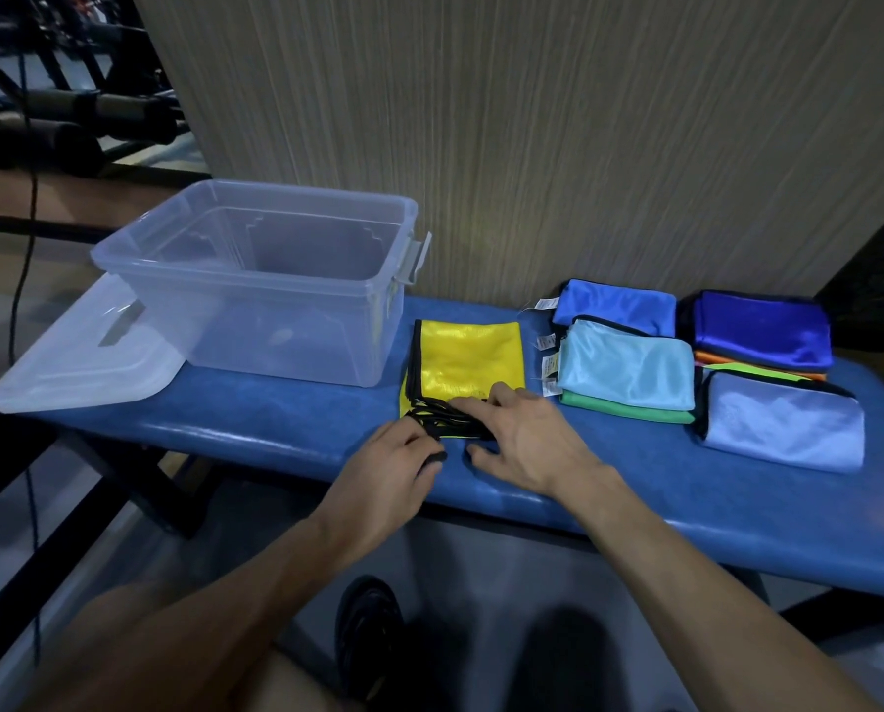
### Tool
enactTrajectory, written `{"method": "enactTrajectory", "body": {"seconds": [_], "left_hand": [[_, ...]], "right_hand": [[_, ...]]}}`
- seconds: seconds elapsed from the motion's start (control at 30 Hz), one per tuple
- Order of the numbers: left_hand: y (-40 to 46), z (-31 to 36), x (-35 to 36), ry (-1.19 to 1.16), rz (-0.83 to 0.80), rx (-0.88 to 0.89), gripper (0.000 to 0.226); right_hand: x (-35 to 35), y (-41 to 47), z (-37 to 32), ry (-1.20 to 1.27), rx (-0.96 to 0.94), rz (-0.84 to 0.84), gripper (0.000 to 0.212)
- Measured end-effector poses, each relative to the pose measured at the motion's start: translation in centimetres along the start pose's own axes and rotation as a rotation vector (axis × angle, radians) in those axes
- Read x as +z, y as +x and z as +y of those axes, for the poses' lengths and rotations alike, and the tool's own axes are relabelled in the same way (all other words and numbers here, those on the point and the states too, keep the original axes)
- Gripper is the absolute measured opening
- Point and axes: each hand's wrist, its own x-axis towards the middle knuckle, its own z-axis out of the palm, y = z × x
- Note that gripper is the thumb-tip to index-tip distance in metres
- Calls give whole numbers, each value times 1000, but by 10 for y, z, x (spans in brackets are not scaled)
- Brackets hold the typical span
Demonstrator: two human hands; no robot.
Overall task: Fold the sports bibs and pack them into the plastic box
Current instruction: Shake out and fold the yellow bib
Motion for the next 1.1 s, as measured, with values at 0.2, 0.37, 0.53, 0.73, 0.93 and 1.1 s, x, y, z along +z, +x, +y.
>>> {"method": "enactTrajectory", "body": {"seconds": [0.2, 0.37, 0.53, 0.73, 0.93, 1.1], "left_hand": [[12, -5, -25, 251, 56, 248, 17], [39, -15, -42, -27, -334, 41, 20], [64, -19, -42, -117, -305, -199, 13], [64, -23, -23, -199, -170, -355, 8], [49, -28, -15, -140, 2, -263, 19], [36, -43, -22, -148, -103, -158, 39]], "right_hand": [[0, -1, -8, -62, 1, 8, 60], [1, -3, -17, -139, -28, 35, 47], [4, -7, -23, -181, -85, 135, 38], [11, -21, -22, -86, -69, 151, 50], [13, -33, 6, 265, -21, 55, 61], [23, -39, 22, 508, -3, 96, 57]]}}
